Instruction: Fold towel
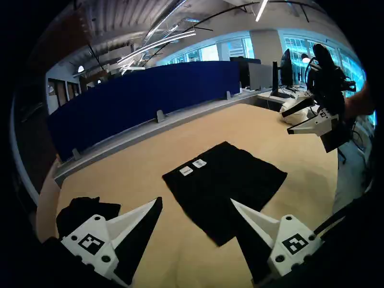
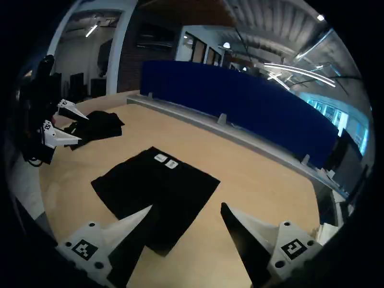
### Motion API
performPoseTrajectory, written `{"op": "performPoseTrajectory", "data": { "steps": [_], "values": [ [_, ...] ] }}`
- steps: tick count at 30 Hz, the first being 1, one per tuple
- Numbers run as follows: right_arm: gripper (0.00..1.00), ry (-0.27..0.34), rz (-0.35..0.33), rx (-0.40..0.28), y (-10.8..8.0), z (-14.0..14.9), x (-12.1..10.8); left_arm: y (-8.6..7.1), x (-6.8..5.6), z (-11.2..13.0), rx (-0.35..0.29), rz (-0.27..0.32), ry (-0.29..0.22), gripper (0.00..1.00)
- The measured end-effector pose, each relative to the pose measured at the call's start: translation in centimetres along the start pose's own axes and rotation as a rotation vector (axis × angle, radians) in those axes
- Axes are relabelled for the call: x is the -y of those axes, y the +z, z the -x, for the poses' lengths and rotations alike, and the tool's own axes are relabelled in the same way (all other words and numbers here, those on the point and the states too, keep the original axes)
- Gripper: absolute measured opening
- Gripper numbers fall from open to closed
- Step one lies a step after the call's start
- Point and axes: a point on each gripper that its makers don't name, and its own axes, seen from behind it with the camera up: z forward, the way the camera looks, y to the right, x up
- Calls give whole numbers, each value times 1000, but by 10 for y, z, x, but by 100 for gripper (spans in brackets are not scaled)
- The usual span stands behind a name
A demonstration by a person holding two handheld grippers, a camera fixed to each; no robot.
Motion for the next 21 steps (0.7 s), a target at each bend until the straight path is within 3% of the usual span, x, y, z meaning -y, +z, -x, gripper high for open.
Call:
{"op": "performPoseTrajectory", "data": {
  "steps": [11, 21],
  "values": [
    [100, -5, -73, 142, 25, 70, 22, 32, -24, 63, 140, 60, -18, 95],
    [100, 8, -128, 258, 32, 120, 36, 45, -42, 107, 264, 121, -29, 95]
  ]
}}
